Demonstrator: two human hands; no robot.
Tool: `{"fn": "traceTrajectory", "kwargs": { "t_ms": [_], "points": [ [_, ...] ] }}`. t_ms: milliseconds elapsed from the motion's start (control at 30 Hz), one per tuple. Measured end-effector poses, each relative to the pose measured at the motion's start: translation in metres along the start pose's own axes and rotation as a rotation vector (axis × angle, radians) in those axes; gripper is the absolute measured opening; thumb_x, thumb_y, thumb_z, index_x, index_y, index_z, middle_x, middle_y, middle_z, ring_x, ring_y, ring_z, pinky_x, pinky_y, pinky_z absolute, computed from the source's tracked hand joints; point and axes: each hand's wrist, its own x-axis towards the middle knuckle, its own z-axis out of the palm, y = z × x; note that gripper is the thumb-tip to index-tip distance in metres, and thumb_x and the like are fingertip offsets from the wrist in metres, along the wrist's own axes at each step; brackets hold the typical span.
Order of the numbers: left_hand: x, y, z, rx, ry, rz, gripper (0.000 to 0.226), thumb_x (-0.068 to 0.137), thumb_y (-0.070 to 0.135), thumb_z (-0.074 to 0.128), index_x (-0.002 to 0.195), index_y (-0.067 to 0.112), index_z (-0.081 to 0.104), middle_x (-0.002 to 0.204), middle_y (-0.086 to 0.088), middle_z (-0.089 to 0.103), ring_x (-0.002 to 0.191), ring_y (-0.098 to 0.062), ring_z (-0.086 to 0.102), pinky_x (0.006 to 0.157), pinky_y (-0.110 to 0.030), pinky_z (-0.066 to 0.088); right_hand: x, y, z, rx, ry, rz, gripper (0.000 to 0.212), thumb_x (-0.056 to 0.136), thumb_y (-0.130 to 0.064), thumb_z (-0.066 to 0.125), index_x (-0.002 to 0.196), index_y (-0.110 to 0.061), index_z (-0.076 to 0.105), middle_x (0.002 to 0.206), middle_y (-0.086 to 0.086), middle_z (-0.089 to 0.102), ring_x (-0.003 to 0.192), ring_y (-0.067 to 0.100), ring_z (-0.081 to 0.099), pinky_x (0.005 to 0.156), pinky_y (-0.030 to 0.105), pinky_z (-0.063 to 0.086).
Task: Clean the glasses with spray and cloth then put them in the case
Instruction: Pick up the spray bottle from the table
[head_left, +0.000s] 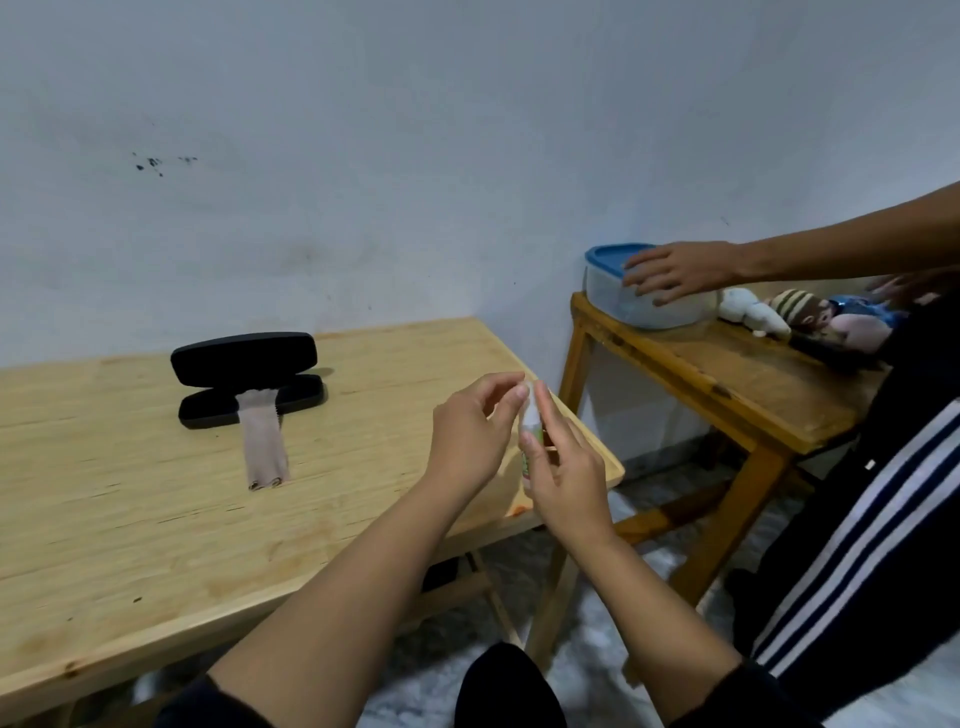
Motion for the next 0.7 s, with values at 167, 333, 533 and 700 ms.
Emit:
{"fn": "traceTrajectory", "kwargs": {
  "t_ms": [167,333,533,700],
  "points": [
    [0.003,0.006,0.01,-0.145,0.006,-0.103,0.016,0.088,0.03,0.059,0.1,0.025,0.068,0.095,0.01,0.07,0.09,0.0,0.061,0.074,-0.011,0.044,0.0,-0.001,-0.004,-0.002,-0.014,-0.022,0.053,0.097,-0.021,0.046,0.147,-0.024,0.028,0.115,0.008,0.061,0.075,0.014,0.058,0.069,0.022,0.048],
    [0.009,0.011,0.013,-0.242,0.051,-0.172,0.011,0.088,0.022,0.059,0.092,0.024,0.069,0.093,0.007,0.071,0.092,-0.005,0.063,0.083,-0.023,0.05,0.003,-0.008,-0.011,-0.007,0.021,-0.047,0.051,0.096,-0.011,0.047,0.145,-0.017,0.032,0.12,0.016,0.059,0.099,0.01,0.052,0.08,-0.004,0.034],
    [0.01,0.014,0.021,-0.362,0.067,-0.235,0.014,0.089,0.022,0.059,0.099,0.021,0.068,0.1,0.004,0.07,0.098,-0.007,0.063,0.089,-0.026,0.05,0.008,-0.01,-0.013,-0.012,0.063,-0.086,0.05,0.095,-0.02,0.04,0.144,-0.019,0.028,0.103,0.007,0.059,0.084,-0.001,0.046,0.076,-0.001,0.035],
    [0.013,0.015,0.027,-0.398,0.071,-0.266,0.011,0.089,0.024,0.058,0.093,0.028,0.068,0.102,0.005,0.069,0.099,-0.01,0.062,0.09,-0.029,0.05,0.006,-0.006,-0.016,-0.071,0.079,-0.112,0.049,0.095,-0.017,0.039,0.144,-0.01,0.035,0.098,0.01,0.058,0.086,-0.005,0.04,0.079,-0.003,0.032]
  ]
}}
